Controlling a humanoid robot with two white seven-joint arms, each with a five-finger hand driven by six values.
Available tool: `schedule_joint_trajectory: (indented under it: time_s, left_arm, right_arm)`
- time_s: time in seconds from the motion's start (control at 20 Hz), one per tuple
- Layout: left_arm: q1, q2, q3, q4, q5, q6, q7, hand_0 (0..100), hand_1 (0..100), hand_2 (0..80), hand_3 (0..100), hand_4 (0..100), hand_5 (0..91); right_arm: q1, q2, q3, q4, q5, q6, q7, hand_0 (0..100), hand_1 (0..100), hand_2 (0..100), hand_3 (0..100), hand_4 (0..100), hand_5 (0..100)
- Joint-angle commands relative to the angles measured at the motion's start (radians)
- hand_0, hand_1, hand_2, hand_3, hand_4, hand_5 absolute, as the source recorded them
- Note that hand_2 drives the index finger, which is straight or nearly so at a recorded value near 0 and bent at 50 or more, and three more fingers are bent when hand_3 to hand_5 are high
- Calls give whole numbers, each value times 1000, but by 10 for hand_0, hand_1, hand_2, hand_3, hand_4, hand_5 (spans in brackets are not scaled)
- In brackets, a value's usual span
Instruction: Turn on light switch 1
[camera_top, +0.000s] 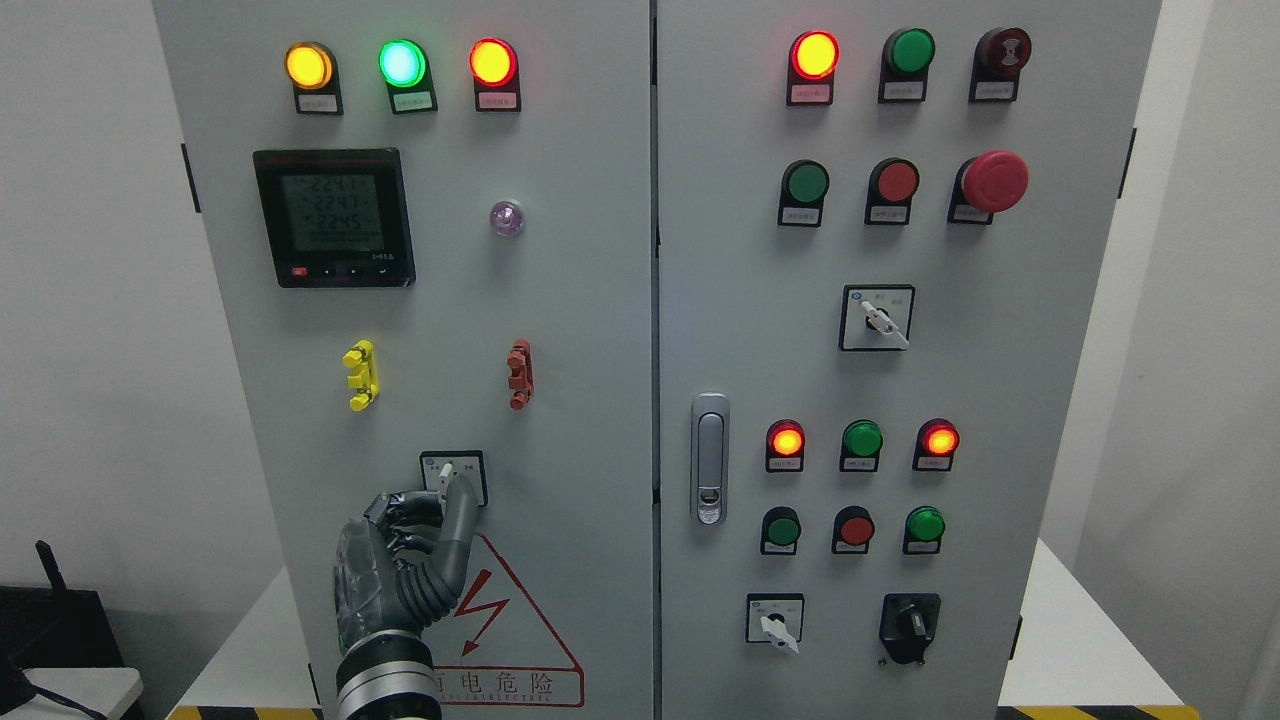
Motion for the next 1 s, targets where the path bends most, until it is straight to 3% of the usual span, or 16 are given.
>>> schedule_joint_trajectory:
  time_s: [0.0,0.95]
  left_arm:
    - [-3,0,-2,0,3,0,2,284,415,496,637,735,793]
    - [-17,0,-2,0,4,30,1,321,379,502,641,736,790]
  right_arm:
    - [0,0,0,0,-18,1,0,120,389,0,0,0,0]
    - [0,0,0,0,-17,1,0,120,389,0,0,0,0]
